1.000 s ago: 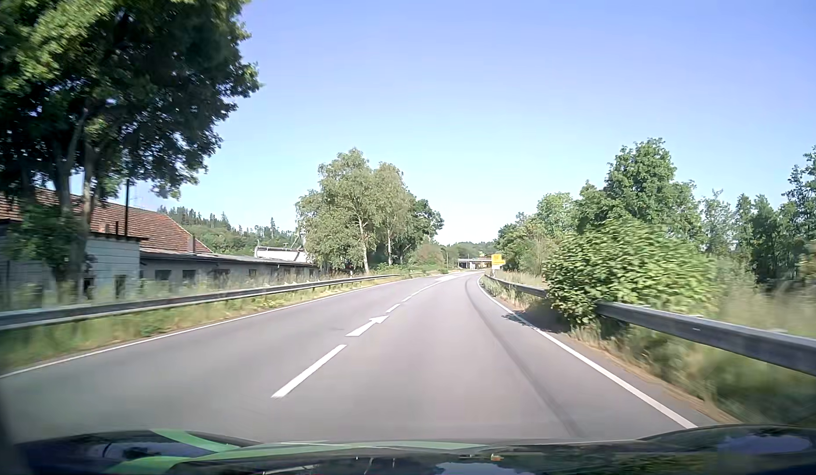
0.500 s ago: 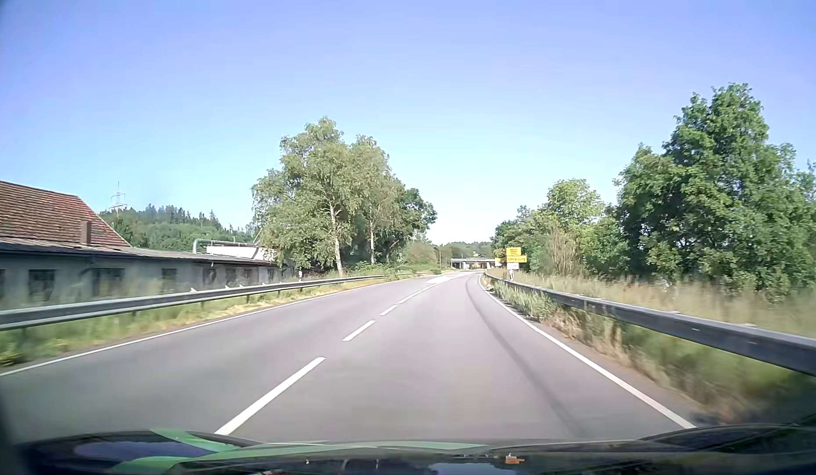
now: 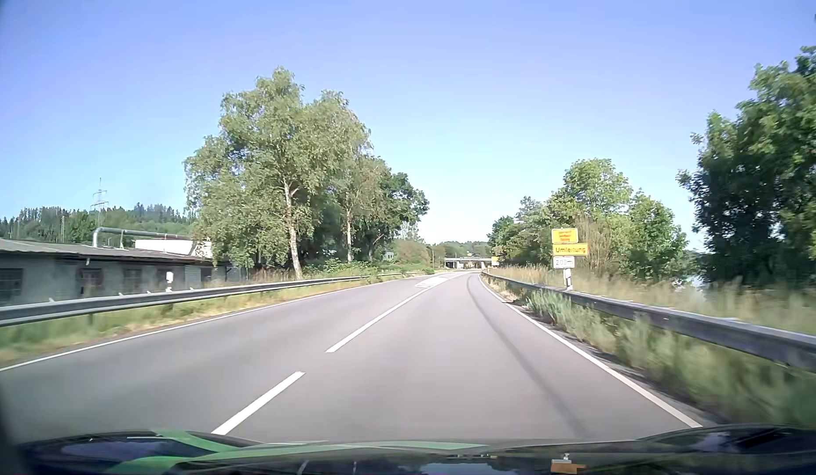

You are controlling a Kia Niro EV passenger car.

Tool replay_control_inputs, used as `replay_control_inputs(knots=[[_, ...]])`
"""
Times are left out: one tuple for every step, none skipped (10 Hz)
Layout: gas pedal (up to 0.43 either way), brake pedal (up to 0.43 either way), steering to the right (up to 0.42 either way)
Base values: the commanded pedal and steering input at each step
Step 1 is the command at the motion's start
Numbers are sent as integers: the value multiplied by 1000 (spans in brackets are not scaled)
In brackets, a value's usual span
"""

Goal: Follow the waypoints while adhering to traffic rules and regulations

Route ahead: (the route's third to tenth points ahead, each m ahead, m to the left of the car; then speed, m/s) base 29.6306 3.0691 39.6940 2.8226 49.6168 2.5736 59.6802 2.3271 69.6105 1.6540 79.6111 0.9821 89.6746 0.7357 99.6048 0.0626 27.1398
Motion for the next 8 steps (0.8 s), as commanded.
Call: replay_control_inputs(knots=[[280, 0, 7], [280, 0, 9], [280, 0, 9], [280, 0, 9], [280, 0, 9], [287, 0, 9], [287, 0, 9], [287, 0, 9]])
